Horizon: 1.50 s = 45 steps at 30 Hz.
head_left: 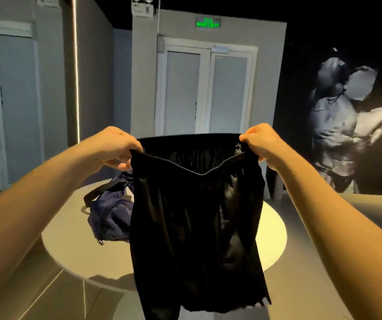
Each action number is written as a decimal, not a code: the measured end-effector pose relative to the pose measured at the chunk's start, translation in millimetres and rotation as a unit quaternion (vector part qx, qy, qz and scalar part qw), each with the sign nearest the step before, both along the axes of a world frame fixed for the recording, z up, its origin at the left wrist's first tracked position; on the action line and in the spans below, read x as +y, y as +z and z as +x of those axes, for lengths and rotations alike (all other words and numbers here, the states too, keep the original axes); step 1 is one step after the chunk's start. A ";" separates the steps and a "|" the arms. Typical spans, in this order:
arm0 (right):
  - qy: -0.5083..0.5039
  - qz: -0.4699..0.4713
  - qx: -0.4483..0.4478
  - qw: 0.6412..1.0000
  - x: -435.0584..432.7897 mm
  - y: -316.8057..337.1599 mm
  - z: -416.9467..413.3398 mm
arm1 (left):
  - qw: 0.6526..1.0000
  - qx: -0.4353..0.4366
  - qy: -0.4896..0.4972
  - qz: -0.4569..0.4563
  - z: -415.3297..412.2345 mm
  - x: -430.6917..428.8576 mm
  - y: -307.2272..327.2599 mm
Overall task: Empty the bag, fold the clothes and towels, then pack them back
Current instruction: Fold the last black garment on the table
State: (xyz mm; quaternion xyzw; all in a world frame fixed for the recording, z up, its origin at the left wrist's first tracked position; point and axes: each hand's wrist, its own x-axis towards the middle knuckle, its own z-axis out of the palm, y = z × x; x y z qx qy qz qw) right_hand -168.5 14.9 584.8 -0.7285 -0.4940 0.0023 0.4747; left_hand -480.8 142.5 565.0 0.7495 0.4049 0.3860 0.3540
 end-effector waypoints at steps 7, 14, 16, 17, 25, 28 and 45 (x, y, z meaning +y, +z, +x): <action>0.295 -0.004 0.137 0.946 -11.3 31.9 -9.7 | 0.985 -0.163 0.002 -0.055 -6.2 25.5 49.9; 0.281 -0.053 0.122 0.951 11.1 28.2 -16.8 | 0.979 -0.159 0.039 -0.118 -8.3 49.7 48.0; 0.306 -0.063 0.146 0.939 18.3 19.8 -15.0 | 0.975 -0.175 0.053 -0.126 -6.8 56.2 42.3; 0.323 -0.076 0.143 0.932 20.7 15.1 -14.3 | 0.972 -0.188 0.062 -0.125 -6.4 62.1 39.3; 0.238 -0.104 -0.058 0.964 40.3 -5.2 -0.8 | 0.987 -0.091 0.017 -0.129 -8.3 91.2 6.8; 0.145 -0.068 -0.067 0.985 58.7 -13.2 27.9 | 0.990 -0.043 -0.111 -0.082 -11.3 89.0 -3.2; 0.080 -0.016 0.053 0.995 103.8 -35.4 59.8 | 0.979 0.049 -0.197 0.015 10.4 72.7 -5.9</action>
